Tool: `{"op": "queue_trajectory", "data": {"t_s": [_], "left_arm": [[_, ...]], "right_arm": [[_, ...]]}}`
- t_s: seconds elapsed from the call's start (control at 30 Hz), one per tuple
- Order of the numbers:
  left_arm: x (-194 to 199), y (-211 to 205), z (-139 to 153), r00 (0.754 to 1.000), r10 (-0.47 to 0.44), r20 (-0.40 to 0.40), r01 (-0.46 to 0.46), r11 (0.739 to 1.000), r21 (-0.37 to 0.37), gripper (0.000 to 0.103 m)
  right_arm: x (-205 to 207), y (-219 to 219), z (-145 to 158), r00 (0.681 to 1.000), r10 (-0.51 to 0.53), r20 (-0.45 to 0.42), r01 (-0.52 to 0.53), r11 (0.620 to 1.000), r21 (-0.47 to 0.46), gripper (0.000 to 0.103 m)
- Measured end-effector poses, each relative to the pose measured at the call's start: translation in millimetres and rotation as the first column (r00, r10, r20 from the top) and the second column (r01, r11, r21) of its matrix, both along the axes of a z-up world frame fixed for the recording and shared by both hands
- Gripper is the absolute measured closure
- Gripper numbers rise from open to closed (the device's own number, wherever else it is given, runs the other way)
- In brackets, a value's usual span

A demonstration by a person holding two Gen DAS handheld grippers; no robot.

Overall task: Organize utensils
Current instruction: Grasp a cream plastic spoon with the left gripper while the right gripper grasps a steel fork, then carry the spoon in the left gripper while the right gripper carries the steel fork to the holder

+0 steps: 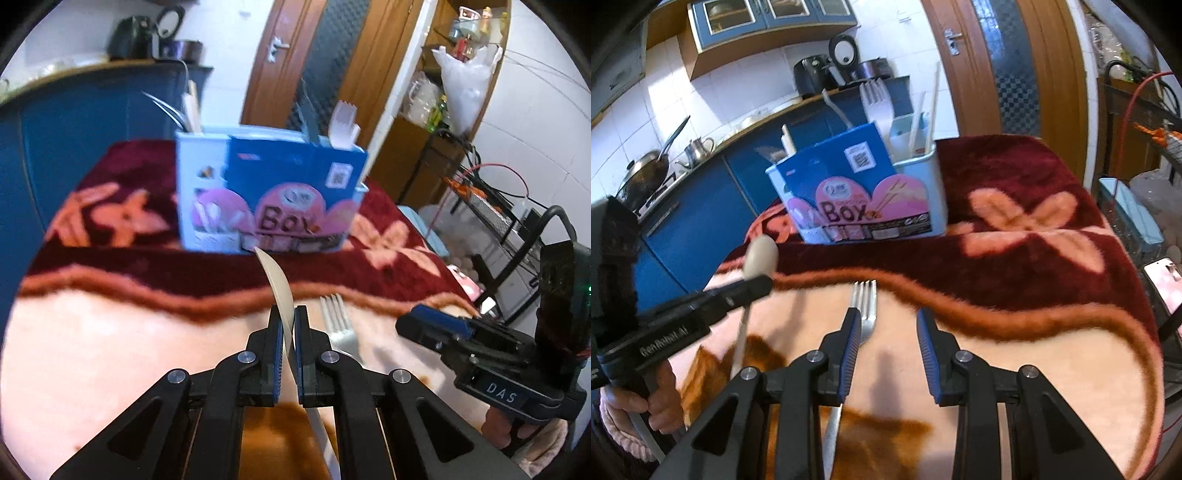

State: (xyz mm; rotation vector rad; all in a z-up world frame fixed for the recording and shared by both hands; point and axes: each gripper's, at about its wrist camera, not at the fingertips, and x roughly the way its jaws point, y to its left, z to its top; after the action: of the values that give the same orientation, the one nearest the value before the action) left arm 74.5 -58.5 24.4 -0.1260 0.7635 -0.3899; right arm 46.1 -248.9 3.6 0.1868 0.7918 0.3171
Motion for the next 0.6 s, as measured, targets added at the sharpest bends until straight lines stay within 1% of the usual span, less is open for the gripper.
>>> {"op": "queue_trajectory", "data": {"t_s": [0.17,0.37,0.43,0.53,0.6], "left_arm": [[-3.4,18.5,4.2,0.997,0.056,0.055,-0.058,0.998,0.038,0.098],[-6.9,35.8,5.8,0.992,0.092,0.086,-0.096,0.994,0.049,0.098],[-6.7,37.5,5.2,0.991,0.098,0.094,-0.103,0.993,0.05,0.098],[-6.6,40.0,5.2,0.99,0.102,0.096,-0.106,0.993,0.043,0.098],[-6.6,40.4,4.8,0.99,0.102,0.096,-0.106,0.994,0.038,0.098]], "right_arm": [[12.8,13.7,-10.8,0.998,0.035,-0.049,-0.036,0.999,-0.019,0.068],[30.7,26.7,-21.7,0.994,0.056,-0.095,-0.063,0.996,-0.068,0.068],[34.2,29.6,-22.7,0.993,0.065,-0.096,-0.073,0.994,-0.079,0.066],[38.7,33.5,-22.6,0.992,0.075,-0.097,-0.084,0.992,-0.092,0.066],[40.7,35.0,-22.9,0.992,0.081,-0.092,-0.091,0.99,-0.105,0.069]]}}
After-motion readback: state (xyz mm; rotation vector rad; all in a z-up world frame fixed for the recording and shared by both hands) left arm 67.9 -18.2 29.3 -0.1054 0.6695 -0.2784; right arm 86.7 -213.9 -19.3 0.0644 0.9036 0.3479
